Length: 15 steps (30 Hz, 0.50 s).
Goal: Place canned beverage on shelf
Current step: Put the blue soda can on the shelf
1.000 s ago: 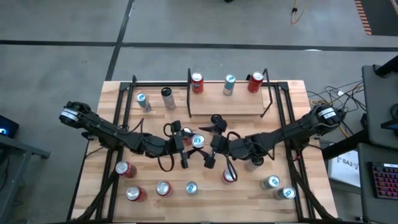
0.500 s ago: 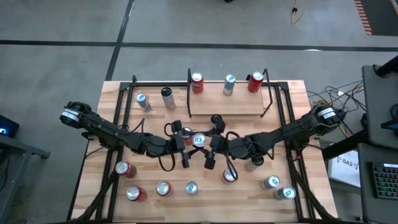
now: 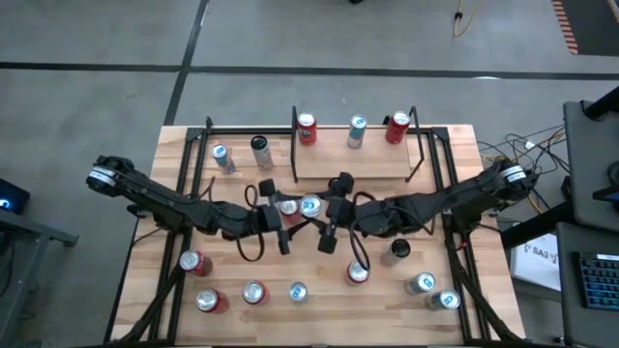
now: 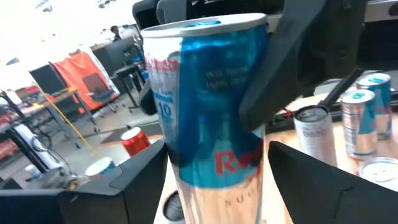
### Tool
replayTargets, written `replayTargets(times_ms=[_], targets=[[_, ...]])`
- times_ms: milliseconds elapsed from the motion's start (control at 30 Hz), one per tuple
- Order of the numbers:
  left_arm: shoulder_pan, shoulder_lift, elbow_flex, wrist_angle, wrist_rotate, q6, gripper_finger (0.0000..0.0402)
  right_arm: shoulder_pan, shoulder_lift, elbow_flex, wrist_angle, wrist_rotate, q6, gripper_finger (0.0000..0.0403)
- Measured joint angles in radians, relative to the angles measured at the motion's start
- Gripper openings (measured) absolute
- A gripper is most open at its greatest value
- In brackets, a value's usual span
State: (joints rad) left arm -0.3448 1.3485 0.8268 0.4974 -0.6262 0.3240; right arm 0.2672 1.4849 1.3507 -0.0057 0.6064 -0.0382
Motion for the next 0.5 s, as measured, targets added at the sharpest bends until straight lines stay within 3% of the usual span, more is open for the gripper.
replayTargets(times_ms=[500], targets=[[0.013,-0.043,-0.003,-0.023,0.012,0.007,0.0261,-0.023,0.015,0.029,-0.019,-0.046,0.001,0.0218]])
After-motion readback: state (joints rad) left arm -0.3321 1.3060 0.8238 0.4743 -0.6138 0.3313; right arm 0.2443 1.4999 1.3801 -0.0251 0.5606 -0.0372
